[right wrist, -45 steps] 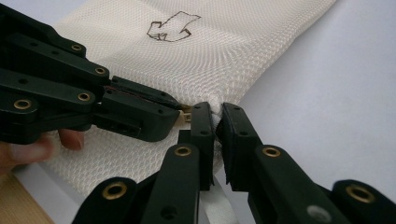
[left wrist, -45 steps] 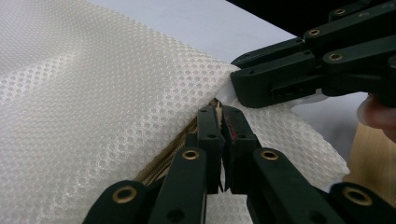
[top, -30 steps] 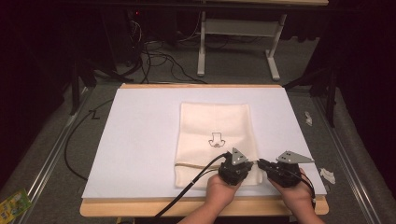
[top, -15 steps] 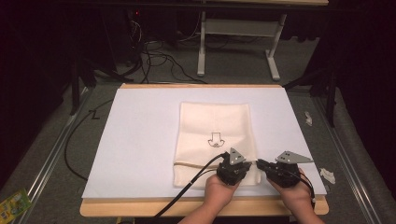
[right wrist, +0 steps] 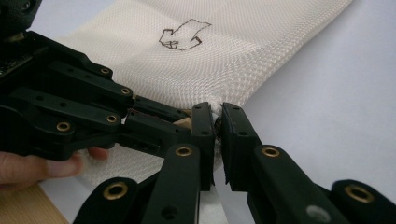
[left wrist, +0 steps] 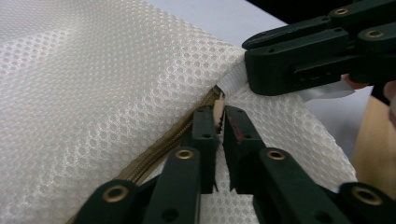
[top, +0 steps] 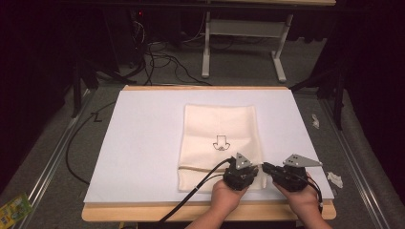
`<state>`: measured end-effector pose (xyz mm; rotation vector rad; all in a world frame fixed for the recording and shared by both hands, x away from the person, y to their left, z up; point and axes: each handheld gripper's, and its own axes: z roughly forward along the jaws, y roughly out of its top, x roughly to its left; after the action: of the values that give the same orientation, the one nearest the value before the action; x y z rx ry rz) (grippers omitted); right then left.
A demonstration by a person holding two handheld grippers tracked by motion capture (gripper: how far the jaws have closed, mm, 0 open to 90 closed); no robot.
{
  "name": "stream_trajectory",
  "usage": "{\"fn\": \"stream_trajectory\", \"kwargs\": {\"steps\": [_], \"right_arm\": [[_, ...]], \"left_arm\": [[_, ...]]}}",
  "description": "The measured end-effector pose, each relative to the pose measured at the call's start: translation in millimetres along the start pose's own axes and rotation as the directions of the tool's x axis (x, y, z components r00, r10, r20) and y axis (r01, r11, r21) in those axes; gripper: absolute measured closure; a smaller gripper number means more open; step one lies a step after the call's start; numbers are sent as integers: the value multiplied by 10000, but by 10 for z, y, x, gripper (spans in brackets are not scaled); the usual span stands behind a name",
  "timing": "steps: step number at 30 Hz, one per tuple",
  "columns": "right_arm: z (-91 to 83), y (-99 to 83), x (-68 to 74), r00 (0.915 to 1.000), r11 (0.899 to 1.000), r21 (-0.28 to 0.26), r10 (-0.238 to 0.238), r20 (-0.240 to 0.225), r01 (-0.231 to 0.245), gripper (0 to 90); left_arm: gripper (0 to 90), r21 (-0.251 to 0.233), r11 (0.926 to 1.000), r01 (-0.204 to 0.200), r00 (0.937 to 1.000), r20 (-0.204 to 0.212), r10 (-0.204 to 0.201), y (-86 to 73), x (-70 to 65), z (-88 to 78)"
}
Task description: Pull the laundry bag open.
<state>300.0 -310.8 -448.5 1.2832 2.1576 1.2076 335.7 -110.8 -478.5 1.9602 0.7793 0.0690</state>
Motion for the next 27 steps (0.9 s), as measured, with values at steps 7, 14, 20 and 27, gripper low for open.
{"fn": "stream_trajectory", "kwargs": {"steps": [7, 14, 20, 27], "right_arm": [[-18, -15, -39, 10000, 9999, -143, -54, -49, 54, 845], [-2, -45, -42, 9999, 9999, -44, -119, -18, 119, 830], [13, -52, -24, 9999, 9999, 81, -142, -20, 142, 812], [16, -61, -21, 9998, 9998, 88, -197, -27, 197, 801]], "left_arm": [[872, -467, 9989, -67, 10000, -43, 65, -4, -27, -36], [871, -797, 9968, 66, 10000, 69, -61, 7, -18, -89], [873, -718, 9974, 102, 9999, 126, -93, 4, -2, -102], [874, -636, 9979, 100, 9998, 201, -88, 8, 14, -113]]}}
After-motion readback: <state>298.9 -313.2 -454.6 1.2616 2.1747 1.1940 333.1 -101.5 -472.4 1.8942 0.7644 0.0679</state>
